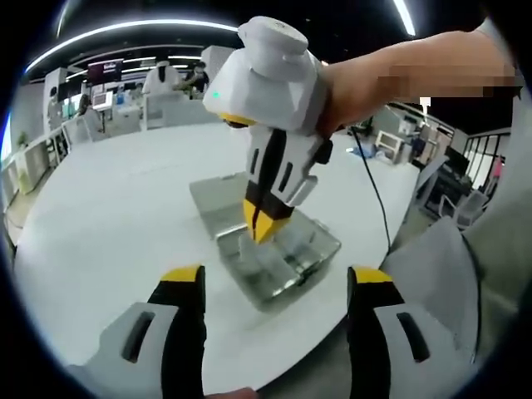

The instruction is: Insert the divider into the dual guide fixture by aligning both edges with the guide slots and pushing it downward to the bottom, including one-sided entry, uneven engagement, binding, and posture correction.

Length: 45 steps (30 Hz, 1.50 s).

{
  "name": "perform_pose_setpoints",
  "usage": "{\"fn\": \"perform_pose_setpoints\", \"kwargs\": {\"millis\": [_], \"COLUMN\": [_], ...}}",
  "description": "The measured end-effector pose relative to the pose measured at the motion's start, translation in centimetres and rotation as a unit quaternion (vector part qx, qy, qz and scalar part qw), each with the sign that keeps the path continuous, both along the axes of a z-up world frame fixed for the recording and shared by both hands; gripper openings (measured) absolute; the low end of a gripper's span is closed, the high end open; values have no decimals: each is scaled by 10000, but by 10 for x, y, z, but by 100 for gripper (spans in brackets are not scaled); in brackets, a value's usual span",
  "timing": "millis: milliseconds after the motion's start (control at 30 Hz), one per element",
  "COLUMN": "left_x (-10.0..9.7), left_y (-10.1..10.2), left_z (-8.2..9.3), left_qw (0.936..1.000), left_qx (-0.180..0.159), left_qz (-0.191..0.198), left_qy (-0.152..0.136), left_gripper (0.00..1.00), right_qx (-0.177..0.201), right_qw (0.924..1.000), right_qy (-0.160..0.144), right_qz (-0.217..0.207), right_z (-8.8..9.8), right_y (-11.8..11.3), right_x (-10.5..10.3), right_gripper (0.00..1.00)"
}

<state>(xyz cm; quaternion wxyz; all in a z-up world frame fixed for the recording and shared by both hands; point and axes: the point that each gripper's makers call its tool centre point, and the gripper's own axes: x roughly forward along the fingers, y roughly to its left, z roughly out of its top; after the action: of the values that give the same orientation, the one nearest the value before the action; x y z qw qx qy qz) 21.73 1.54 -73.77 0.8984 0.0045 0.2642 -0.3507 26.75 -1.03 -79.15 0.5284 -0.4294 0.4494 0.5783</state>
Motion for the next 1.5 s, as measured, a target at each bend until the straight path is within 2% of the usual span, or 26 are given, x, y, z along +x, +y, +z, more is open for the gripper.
{"fn": "perform_pose_setpoints", "kwargs": {"millis": [400, 500, 567, 833, 933, 1500], "left_x": [-2, -2, -2, -3, -2, -3], "left_y": [-1, 0, 0, -2, -1, 1], "left_z": [2, 1, 1, 1, 1, 2], "left_qw": [10000, 10000, 10000, 10000, 10000, 10000], "left_qx": [-5, 0, 3, 8, 13, 45], "left_qz": [16, 24, 22, -8, -10, 5], "left_qy": [0, 8, 12, 17, 18, 24], "left_gripper": [68, 68, 68, 68, 68, 67], "right_qx": [119, 302, 310, 718, 802, 1078], "right_qw": [9999, 9989, 9991, 9957, 9949, 9929], "right_qy": [10, 125, 50, 34, 114, 108], "right_qz": [-112, -335, -289, -593, -606, -493], "right_z": [-1, 1, 1, 1, 1, 0], "right_y": [3, 6, 3, 2, 3, 7], "right_x": [-1, -4, -2, 8, 5, 4], "right_gripper": [0, 0, 0, 0, 0, 0]}}
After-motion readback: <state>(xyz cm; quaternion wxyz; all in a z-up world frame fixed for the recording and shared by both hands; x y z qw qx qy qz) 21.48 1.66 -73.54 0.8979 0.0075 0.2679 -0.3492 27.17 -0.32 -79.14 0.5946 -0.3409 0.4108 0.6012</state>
